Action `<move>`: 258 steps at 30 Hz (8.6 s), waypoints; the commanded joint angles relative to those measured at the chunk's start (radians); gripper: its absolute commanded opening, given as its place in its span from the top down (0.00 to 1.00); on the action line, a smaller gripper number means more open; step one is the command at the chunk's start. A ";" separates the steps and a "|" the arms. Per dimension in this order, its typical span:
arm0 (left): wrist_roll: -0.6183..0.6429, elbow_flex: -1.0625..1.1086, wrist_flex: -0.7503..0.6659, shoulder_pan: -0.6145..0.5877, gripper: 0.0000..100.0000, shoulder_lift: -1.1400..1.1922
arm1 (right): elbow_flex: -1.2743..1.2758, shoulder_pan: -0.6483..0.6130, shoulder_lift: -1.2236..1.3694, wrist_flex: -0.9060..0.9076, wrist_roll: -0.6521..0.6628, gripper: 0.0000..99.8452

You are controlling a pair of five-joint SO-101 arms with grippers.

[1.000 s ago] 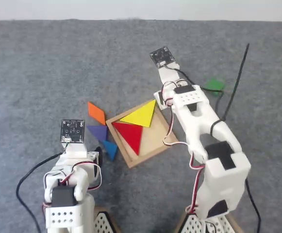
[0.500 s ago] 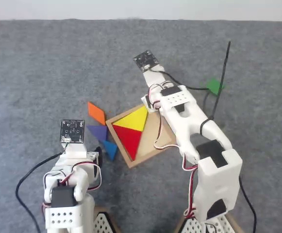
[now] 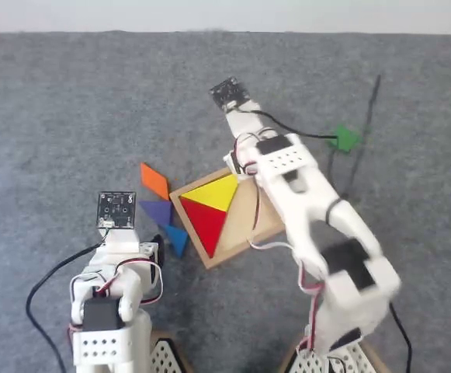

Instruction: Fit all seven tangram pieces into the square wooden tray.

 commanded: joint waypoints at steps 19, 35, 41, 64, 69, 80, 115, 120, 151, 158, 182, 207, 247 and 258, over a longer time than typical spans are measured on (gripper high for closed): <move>-0.002 -0.015 0.003 0.003 0.84 -0.023 | 0.370 0.346 -0.377 0.081 0.012 0.99; -0.002 -0.015 0.003 0.003 0.84 -0.023 | 0.457 0.329 -0.398 0.079 0.002 0.99; -0.002 -0.015 0.003 0.003 0.84 -0.023 | 0.578 0.397 -0.559 0.085 0.014 0.99; -0.393 -0.061 -0.230 -0.135 0.84 -0.023 | 1.023 0.456 -0.834 -0.045 0.187 0.99; -0.278 -0.189 -0.304 -0.241 0.83 -0.008 | 1.033 0.453 -0.834 -0.054 0.187 0.99; -0.120 -0.917 -0.037 -0.158 0.84 0.936 | 1.057 0.452 -0.845 -0.074 0.187 0.99; 0.115 -1.454 -0.178 -0.080 0.84 2.143 | 1.059 0.452 -0.845 -0.076 0.187 0.99; 0.083 -1.451 -0.121 -0.083 0.84 2.145 | 1.059 0.452 -0.845 -0.076 0.187 0.99; -0.169 -1.514 -0.114 -0.038 0.83 2.143 | 1.059 0.430 -0.845 -0.076 0.187 0.99; -0.189 -1.521 -0.117 -0.043 0.83 2.188 | 1.059 0.427 -0.845 -0.076 0.189 0.99; 0.043 -1.537 -0.020 -0.115 0.77 2.078 | 1.059 0.427 -0.845 -0.077 0.189 0.99; 0.157 -1.664 0.026 -0.089 0.99 2.259 | 1.059 0.426 -0.845 -0.077 0.189 0.99; 0.057 -1.931 0.114 -0.115 0.83 2.409 | 1.059 0.426 -0.843 -0.077 0.192 0.99; 0.049 -1.936 0.141 -0.097 0.91 2.476 | 1.059 0.426 -0.843 -0.077 0.192 0.99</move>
